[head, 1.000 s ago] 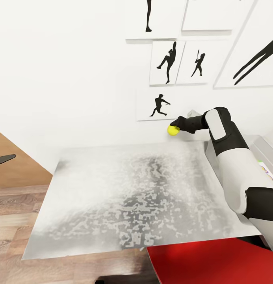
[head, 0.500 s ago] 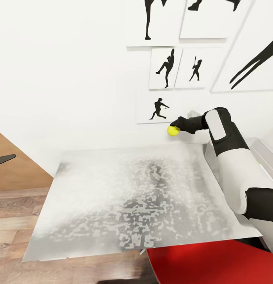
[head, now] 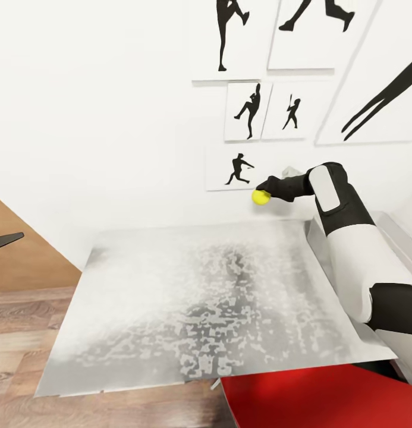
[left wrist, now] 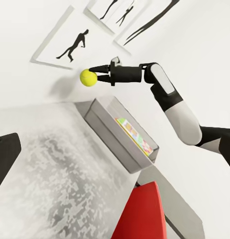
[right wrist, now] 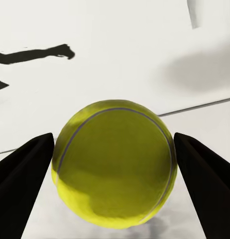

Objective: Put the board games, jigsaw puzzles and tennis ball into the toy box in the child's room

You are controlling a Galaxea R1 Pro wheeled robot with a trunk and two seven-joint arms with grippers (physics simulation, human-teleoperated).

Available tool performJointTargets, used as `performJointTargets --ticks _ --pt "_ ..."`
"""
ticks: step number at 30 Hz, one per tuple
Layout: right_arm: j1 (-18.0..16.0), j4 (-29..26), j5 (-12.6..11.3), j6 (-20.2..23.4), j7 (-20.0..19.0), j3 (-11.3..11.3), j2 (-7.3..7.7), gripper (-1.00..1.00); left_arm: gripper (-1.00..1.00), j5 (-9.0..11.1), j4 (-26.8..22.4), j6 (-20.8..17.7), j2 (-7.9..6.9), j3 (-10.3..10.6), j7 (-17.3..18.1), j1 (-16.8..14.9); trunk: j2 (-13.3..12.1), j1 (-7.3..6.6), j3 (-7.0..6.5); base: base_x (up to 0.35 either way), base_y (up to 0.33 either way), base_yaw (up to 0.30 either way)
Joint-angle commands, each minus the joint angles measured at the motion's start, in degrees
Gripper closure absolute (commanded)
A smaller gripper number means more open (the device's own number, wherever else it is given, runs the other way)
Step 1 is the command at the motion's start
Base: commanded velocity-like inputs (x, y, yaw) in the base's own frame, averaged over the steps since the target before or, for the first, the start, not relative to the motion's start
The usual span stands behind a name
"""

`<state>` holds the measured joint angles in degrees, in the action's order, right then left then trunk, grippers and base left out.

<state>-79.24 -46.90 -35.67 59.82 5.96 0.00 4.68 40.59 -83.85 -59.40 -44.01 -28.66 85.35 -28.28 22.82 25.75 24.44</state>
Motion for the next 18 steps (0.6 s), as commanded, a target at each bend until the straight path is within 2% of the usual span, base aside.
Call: performJointTargets --ticks 1,6,9,12,18 --pt "0.0 0.0 -0.6 0.2 0.6 0.0 0.0 1.0 -1.0 0.0 0.0 -0.6 -0.02 0.0 0.2 0.0 0.1 0.04 0.0 0.0 0.0 0.0" --pt "0.0 0.0 -1.0 0.2 0.6 -0.1 0.26 1.0 -1.0 0.0 0.0 -0.6 -0.02 0.0 0.2 -0.1 0.1 0.04 -0.48 0.0 0.0 0.0" --pt "0.0 0.0 -3.5 0.2 0.6 0.1 0.34 1.0 -1.0 0.0 0.0 -0.6 -0.02 0.0 0.2 0.0 0.1 0.04 -0.77 0.0 0.0 0.0" --pt "0.0 0.0 -5.0 0.2 0.6 0.1 0.49 1.0 -1.0 0.0 0.0 -0.6 0.03 0.1 0.2 0.0 0.1 0.04 -1.05 0.0 0.0 0.0" --pt "-0.1 0.3 -5.8 0.2 0.6 0.1 1.58 1.0 -1.0 0.0 0.0 -0.6 0.06 0.1 0.2 0.0 0.1 0.04 -1.63 0.0 0.0 0.0"
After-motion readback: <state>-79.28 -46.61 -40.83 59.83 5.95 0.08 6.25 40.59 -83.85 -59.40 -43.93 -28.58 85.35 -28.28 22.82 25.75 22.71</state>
